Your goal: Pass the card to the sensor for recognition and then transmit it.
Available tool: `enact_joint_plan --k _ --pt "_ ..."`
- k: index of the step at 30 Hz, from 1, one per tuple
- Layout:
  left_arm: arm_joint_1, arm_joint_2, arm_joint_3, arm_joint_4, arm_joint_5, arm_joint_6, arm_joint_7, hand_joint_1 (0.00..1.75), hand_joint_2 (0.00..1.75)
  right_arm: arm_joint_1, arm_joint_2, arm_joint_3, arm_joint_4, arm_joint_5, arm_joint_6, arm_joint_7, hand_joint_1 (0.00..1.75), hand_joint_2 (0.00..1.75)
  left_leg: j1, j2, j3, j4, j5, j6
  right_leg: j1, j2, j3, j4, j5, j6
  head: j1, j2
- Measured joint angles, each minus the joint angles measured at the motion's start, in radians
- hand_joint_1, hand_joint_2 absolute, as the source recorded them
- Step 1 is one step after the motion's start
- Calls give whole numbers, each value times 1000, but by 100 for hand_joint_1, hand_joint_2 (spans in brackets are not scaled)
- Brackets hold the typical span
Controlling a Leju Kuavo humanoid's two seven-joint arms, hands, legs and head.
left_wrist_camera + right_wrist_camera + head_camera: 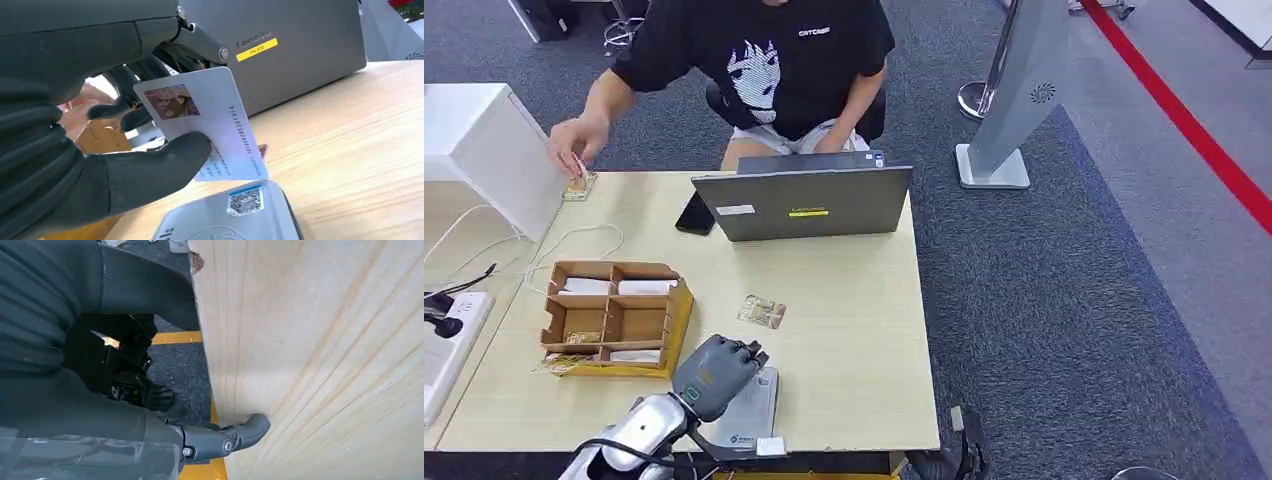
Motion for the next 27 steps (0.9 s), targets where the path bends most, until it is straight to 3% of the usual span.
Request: enact_joint_plan --k 11,20,27 --pt "-48 20 -3 -16 -18 9 43 175 175 0 0 0 0 0 1 1 0 175 0 0 0 0 0 0 0 0 0 0 0 0 0 0" --pt "-178 58 39 -62 -25 -51 72 175 175 0 0 4 0 0 2 5 0 175 0 0 0 0 0 0 0 0 0 1 0 0 0 0" --pt "-279 84 70 -14 -53 -75 92 175 175 -3 3 9 0 0 2 13 0 175 0 0 0 0 0 0 0 0 0 1 1 -1 0 0"
